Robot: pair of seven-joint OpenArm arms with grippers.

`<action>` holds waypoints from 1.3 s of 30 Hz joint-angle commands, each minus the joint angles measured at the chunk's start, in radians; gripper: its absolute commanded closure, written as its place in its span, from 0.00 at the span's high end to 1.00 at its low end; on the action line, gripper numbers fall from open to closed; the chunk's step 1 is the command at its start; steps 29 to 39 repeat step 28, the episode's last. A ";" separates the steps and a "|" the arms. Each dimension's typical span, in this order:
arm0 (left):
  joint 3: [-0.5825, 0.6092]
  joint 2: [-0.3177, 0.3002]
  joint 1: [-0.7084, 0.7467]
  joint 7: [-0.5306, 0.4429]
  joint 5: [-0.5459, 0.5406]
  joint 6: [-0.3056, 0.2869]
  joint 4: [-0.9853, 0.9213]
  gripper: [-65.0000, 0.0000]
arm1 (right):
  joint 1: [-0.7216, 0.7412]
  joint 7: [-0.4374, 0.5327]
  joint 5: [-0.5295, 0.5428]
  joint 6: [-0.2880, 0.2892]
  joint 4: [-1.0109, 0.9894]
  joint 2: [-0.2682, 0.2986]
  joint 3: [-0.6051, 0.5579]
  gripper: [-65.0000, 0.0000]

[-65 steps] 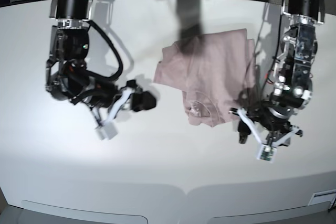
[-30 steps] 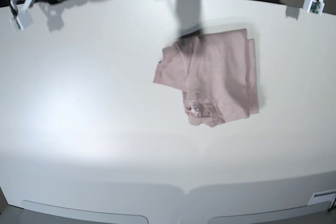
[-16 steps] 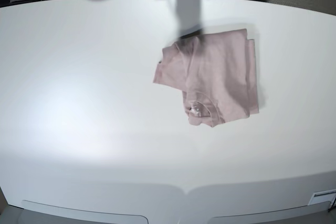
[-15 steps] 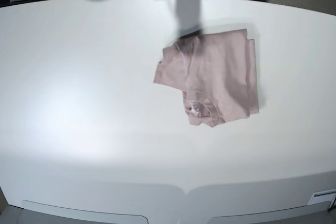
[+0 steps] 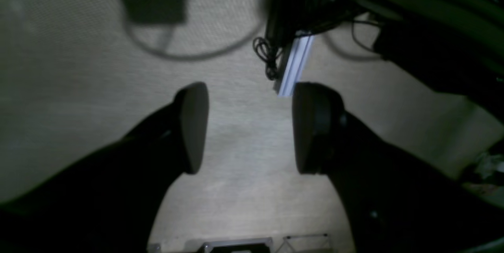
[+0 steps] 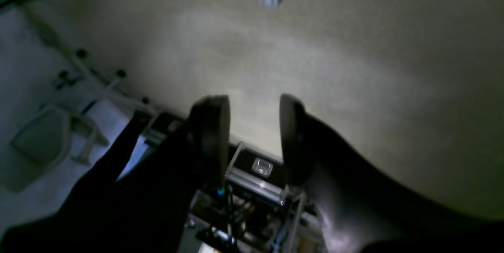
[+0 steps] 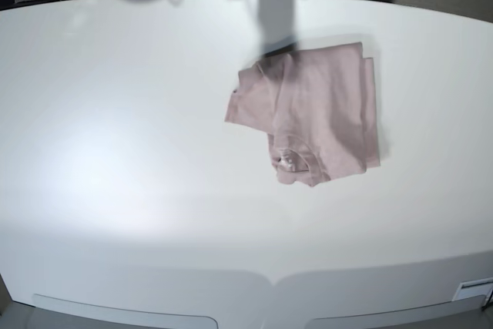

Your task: Fold the T-shirt properly

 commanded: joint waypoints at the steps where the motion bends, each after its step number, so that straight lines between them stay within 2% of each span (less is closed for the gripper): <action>1: -0.004 -0.012 0.016 -0.019 0.021 0.008 0.004 0.49 | 0.023 -0.010 0.000 0.009 -0.022 0.002 -0.006 0.34; 6: -0.004 -0.015 0.016 -0.025 0.055 0.083 0.004 0.49 | 0.095 0.006 -0.045 0.009 -0.050 -0.026 -0.023 0.34; 9: -0.004 -0.014 0.016 -0.026 0.061 0.086 0.004 0.49 | 0.101 0.036 -0.065 0.009 -0.049 -0.020 -0.023 0.34; 15: -0.004 -0.009 0.008 -0.020 0.061 0.087 0.004 0.49 | 0.101 0.141 -0.182 0.009 -0.050 -0.020 -0.023 0.34; 20: -0.004 -0.003 0.008 0.002 0.060 0.087 0.004 0.49 | 0.101 0.247 -0.182 0.009 -0.050 -0.020 -0.023 0.34; 23: -0.004 0.021 0.008 0.037 0.050 0.106 0.004 0.49 | 0.101 0.251 -0.182 0.009 -0.050 -0.019 -0.023 0.34; 28: -0.004 0.090 0.008 0.029 0.062 0.116 0.004 0.49 | 0.101 0.263 -0.174 0.009 -0.050 -0.019 -0.023 0.34; 39: -0.004 0.090 0.008 0.029 0.062 0.116 0.004 0.49 | 0.101 0.263 -0.174 0.009 -0.050 -0.019 -0.023 0.34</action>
